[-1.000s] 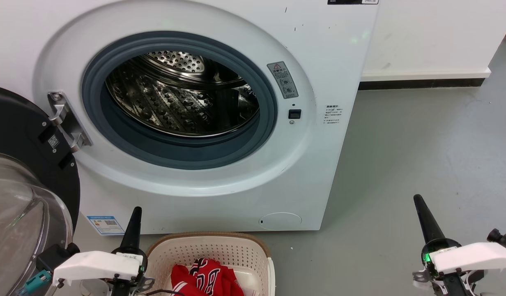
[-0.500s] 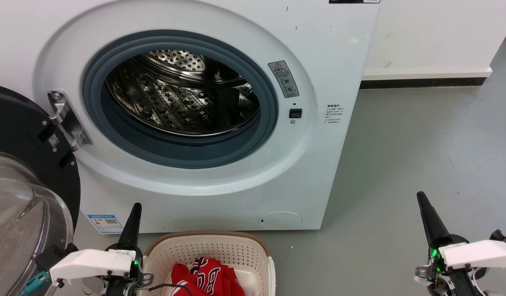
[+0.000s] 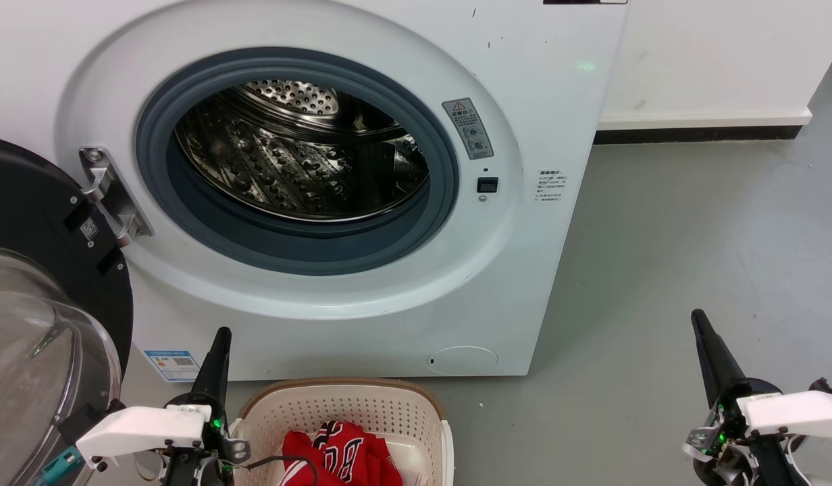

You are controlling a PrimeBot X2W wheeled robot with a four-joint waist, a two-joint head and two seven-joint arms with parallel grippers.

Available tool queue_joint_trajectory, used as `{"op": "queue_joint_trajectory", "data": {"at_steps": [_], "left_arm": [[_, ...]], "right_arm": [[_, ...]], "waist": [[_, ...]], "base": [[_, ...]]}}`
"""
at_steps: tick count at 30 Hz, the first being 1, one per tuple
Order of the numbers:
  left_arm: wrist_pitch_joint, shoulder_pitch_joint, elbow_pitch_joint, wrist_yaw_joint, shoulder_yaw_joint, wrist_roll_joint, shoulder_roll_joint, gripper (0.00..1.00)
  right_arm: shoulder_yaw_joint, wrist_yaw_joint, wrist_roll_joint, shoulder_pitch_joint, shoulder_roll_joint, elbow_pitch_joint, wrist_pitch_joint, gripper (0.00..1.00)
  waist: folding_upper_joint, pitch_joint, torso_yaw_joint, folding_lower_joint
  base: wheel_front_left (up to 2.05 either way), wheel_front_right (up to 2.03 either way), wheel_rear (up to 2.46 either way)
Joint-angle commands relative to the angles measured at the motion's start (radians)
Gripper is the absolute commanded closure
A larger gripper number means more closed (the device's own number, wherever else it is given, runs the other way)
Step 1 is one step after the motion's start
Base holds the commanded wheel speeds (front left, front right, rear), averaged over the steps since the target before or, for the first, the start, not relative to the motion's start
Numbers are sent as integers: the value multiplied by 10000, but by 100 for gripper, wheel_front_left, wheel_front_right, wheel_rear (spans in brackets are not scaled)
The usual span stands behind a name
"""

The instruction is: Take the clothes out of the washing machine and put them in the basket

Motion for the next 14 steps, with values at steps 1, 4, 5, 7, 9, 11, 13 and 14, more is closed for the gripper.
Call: {"op": "queue_joint_trajectory", "data": {"at_steps": [1, 4, 5, 7, 9, 11, 13, 14], "left_arm": [[55, -145, 6, -64, 30, -173, -14, 100], [95, -176, 41, -94, 57, -405, -25, 100], [104, -187, 54, -90, 68, -481, -30, 100], [147, -209, 74, -103, 88, -624, -35, 100], [162, -220, 97, -121, 107, -778, -40, 100], [188, -243, 118, -127, 125, -922, -45, 100], [226, -269, 136, -147, 141, -1063, -52, 100], [242, -276, 144, -154, 150, -1133, -56, 100]], "right_arm": [[-33, -2, 205, -173, 7, 14, 43, 100], [-69, -2, 440, -205, 16, 49, 83, 100], [-80, -2, 520, -211, 18, 64, 98, 100], [-105, -2, 674, -237, 24, 92, 121, 100], [-128, -3, 825, -266, 29, 116, 154, 100], [-149, -3, 972, -295, 34, 143, 167, 100], [-172, -3, 1120, -313, 40, 164, 196, 100], [-182, -3, 1193, -322, 42, 181, 209, 100]], "waist": [[0, 3, 2, 0], [0, 11, 7, 0], [0, 13, 9, 0], [0, 18, 12, 0], [0, 24, 15, 0], [0, 29, 19, 0], [0, 34, 22, 0], [0, 37, 24, 0]], "base": [[0, 0, 0], [0, 0, 0], [0, 0, 0], [0, 0, 0], [0, 0, 0], [0, 0, 0], [0, 0, 0], [0, 0, 0]]}}
